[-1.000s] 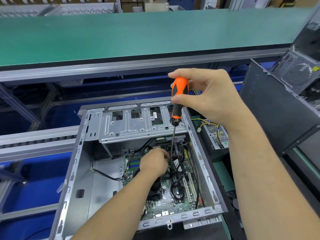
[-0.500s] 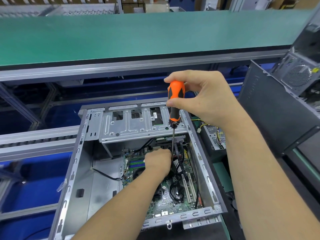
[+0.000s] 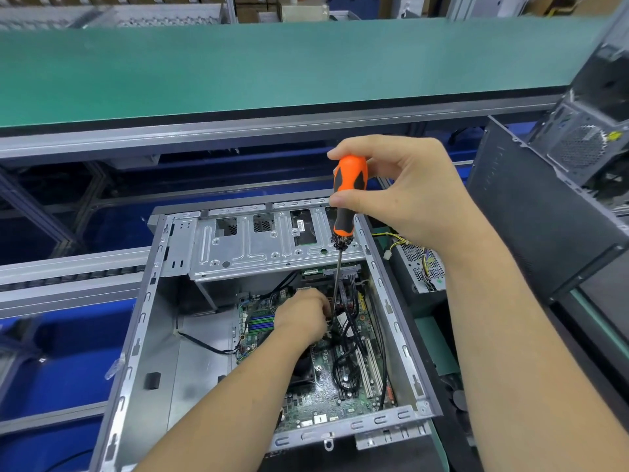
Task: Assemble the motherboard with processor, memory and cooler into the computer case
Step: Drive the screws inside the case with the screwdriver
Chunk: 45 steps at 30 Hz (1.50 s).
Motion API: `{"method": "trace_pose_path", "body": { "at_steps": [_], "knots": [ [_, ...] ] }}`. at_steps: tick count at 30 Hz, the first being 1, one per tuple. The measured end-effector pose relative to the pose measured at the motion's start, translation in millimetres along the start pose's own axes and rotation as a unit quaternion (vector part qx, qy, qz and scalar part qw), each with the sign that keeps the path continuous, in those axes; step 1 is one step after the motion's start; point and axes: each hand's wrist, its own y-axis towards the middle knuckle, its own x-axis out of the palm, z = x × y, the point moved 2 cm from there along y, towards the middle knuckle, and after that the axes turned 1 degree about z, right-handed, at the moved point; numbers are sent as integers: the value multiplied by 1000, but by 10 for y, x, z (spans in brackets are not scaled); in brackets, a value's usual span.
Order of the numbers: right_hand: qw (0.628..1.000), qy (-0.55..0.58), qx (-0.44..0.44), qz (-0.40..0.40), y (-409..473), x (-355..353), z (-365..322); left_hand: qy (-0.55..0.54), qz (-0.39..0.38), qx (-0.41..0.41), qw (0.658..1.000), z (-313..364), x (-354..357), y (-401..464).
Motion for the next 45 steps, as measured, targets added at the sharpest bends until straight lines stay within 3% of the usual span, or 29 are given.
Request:
{"method": "trace_pose_path", "body": {
  "at_steps": [28,45],
  "knots": [
    [1000,0,-7,5,-9,-53,-2,36,40,0,999,12,71,9],
    [998,31,-37,37,85,-255,-182,-61,61,16,996,-50,33,3]
  ]
}}
